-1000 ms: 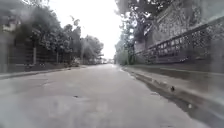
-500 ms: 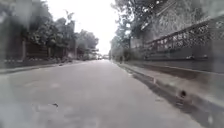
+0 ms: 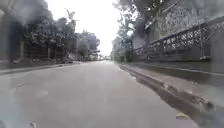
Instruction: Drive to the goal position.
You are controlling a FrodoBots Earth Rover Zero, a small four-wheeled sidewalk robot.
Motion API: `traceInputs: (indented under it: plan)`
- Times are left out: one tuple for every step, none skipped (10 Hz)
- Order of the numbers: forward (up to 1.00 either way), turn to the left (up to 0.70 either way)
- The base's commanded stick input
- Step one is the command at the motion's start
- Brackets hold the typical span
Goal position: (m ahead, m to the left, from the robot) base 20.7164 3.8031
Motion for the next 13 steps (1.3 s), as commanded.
traceInputs:
  plan:
    - [1.0, 0.0]
    - [1.0, 0.0]
    - [1.0, -0.01]
    - [1.0, -0.02]
    - [1.0, -0.02]
    - [1.0, -0.02]
    - [1.0, -0.02]
    - [1.0, -0.02]
    - [1.0, -0.02]
    - [1.0, -0.02]
    - [1.0, -0.02]
    - [1.0, -0.02]
    - [1.0, -0.03]
